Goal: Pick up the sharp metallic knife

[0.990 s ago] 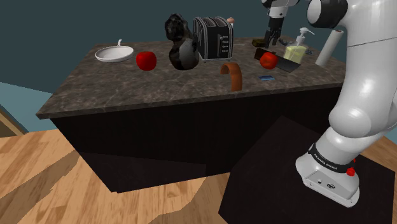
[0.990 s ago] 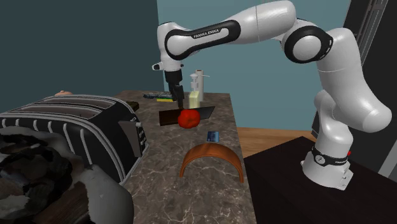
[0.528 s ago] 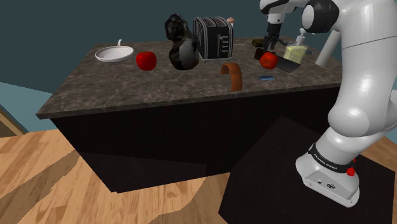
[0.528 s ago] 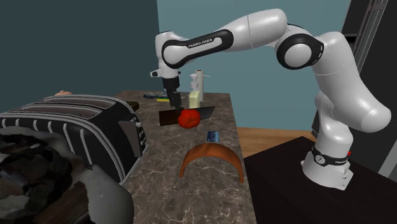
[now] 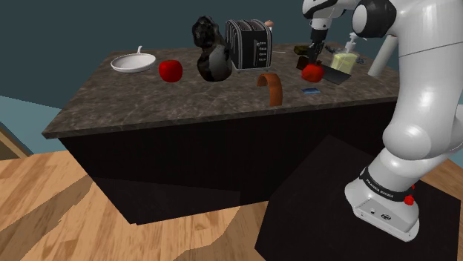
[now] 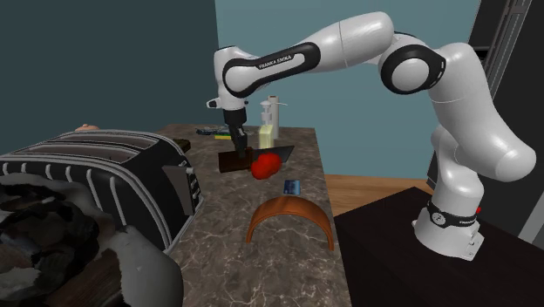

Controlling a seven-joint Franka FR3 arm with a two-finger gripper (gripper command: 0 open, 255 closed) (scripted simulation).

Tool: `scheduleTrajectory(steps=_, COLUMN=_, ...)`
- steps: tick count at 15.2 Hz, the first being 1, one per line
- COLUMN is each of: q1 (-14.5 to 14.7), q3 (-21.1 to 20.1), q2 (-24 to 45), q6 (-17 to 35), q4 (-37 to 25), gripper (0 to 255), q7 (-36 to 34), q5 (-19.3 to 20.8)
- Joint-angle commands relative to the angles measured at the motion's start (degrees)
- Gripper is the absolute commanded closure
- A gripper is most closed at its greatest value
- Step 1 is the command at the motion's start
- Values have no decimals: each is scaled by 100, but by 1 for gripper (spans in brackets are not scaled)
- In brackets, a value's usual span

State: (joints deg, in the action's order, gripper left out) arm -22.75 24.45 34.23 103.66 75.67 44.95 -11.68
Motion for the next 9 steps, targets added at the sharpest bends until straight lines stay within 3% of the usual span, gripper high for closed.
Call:
scheduleTrajectory(steps=1, q1=1, q3=0, q2=11, q6=-5, q4=42, gripper=255, q7=-1, q5=5)
scheduleTrajectory(steps=9, q1=-56, q3=9, q2=34, q6=-334, q4=-316, gripper=255, q7=-10, q5=10)
